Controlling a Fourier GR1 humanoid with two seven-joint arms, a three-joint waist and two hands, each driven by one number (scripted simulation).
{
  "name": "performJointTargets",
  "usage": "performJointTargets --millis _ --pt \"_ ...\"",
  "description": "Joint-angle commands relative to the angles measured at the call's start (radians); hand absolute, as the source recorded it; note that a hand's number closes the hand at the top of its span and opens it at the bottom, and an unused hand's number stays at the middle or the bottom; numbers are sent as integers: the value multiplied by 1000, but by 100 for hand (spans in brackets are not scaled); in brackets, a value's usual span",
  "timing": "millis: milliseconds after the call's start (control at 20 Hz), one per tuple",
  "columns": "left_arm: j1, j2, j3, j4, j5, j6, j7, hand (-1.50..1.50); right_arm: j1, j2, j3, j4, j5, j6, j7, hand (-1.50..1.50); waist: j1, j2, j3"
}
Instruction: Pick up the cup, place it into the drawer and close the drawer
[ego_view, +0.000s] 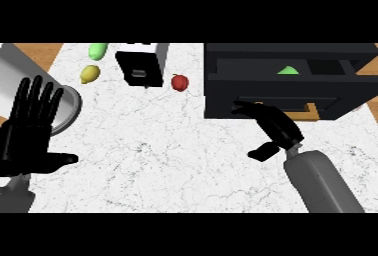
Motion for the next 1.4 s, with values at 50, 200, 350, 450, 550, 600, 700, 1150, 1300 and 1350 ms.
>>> performJointTargets --millis 50,200,350,450,550,600,700,1150,1300,1350 --pt "0 32 83 -48 30 -17 96 -150 -120 47 -52 271 28 -84 -83 -150 1 2 1" --pt "28 15 112 65 10 -151 3 -150 -242 70 -93 429 24 -97 -114 -150 3 4 1" --pt "0 -18 92 52 -17 -118 12 -150 -352 13 -168 595 -18 -62 -211 -150 10 8 1" --pt "47 17 120 46 12 -187 15 -150 -382 20 -182 689 -9 -102 -246 -150 24 12 1" --pt "21 -12 100 -1 -8 -121 40 -150 -453 -21 -218 741 -28 -62 -259 -150 27 12 2" --pt "60 8 118 -10 -7 -141 26 -150 -426 -61 -219 754 -27 -56 -310 -150 32 13 2" --pt "12 2 108 81 -15 -189 21 -150 -488 -55 -213 803 -7 -56 -295 -150 37 22 2" --pt "4 -28 93 31 -42 -149 25 -150 -550 -120 -265 911 -30 -63 -341 -150 71 34 4" --pt "1 -28 92 44 -30 -168 40 -150 -577 -137 -260 931 -22 -34 -327 -150 76 35 4" --pt "-30 -40 83 70 -49 -156 34 -150 -615 -132 -269 923 -31 -28 -317 -150 72 40 3"
